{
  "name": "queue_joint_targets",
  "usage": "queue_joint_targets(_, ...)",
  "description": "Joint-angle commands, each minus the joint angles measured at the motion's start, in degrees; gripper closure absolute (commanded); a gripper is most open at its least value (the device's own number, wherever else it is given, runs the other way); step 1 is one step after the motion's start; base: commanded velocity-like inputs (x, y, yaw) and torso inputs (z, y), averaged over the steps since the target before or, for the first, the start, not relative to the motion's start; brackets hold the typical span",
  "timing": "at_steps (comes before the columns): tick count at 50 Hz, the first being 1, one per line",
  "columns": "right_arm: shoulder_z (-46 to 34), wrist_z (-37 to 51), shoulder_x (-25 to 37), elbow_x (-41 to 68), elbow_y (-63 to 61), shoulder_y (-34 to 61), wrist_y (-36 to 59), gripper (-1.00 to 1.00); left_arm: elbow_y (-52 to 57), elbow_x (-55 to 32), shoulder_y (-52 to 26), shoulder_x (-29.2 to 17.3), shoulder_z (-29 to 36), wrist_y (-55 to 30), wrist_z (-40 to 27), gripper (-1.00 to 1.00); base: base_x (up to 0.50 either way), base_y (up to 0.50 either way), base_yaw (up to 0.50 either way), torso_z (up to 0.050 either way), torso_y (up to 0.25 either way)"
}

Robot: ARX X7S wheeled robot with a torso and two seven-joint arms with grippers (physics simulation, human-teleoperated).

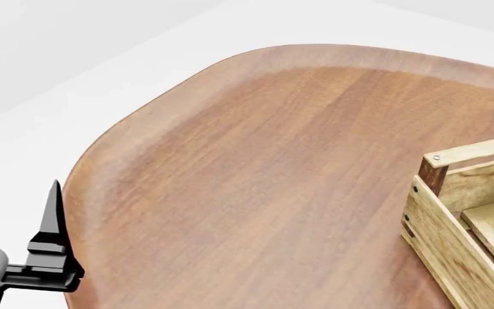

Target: Pick up the salad dressing and put it in the tray.

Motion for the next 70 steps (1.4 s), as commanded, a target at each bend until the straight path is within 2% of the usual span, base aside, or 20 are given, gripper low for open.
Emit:
queue_joint_targets(1,0.19,0.02,0.97,-0.13,-0.06,0.82,-1.48,-1.00,0.38,-0.19,0.03,-0.19,0.04,-0.08,-0.26,-1.00,0.00,0.00,0.00,0.000,0.000)
queue_joint_targets(8,0.59,-0.67,1.74,0.38,-3.40,1.23,-1.70,-1.00,0.58,-0.28,-0.07,-0.29,0.13,-0.14,-0.38,-1.00,0.00,0.00,0.00,0.000,0.000)
queue_joint_targets(14,2.86,-2.45,-0.86,3.80,-31.70,-8.61,12.69,-1.00,1.25,-0.54,-0.08,-0.49,0.02,-0.34,-0.53,-1.00,0.00,0.00,0.00,0.000,0.000)
queue_joint_targets(18,3.12,-3.08,-1.49,4.89,-45.32,-12.38,20.02,-1.00,1.56,-0.76,-0.10,-0.63,-0.17,-0.40,-0.61,-1.00,0.00,0.00,0.00,0.000,0.000)
queue_joint_targets(26,2.21,-4.19,-1.50,5.47,-65.67,-17.64,29.55,-1.00,2.33,-1.51,-0.12,-0.84,-0.80,-0.36,-0.73,-1.00,0.00,0.00,0.00,0.000,0.000)
queue_joint_targets(36,2.31,-4.46,-2.21,6.35,-86.29,-23.66,35.07,-1.00,3.36,-2.66,0.15,-0.60,-3.40,2.38,-1.18,-1.00,0.00,0.00,0.00,0.000,0.000)
queue_joint_targets(52,2.32,-3.12,-7.79,6.87,-114.07,-35.92,31.72,-1.00,5.95,-5.59,2.76,1.19,-10.12,14.04,-0.80,-1.00,0.00,0.00,0.00,0.000,0.000)
queue_joint_targets(70,1.09,-0.27,-13.79,4.41,-124.02,-44.97,17.67,-1.00,9.79,-4.75,4.87,3.11,-14.99,22.99,-2.42,-1.00,0.00,0.00,0.00,0.000,0.000)
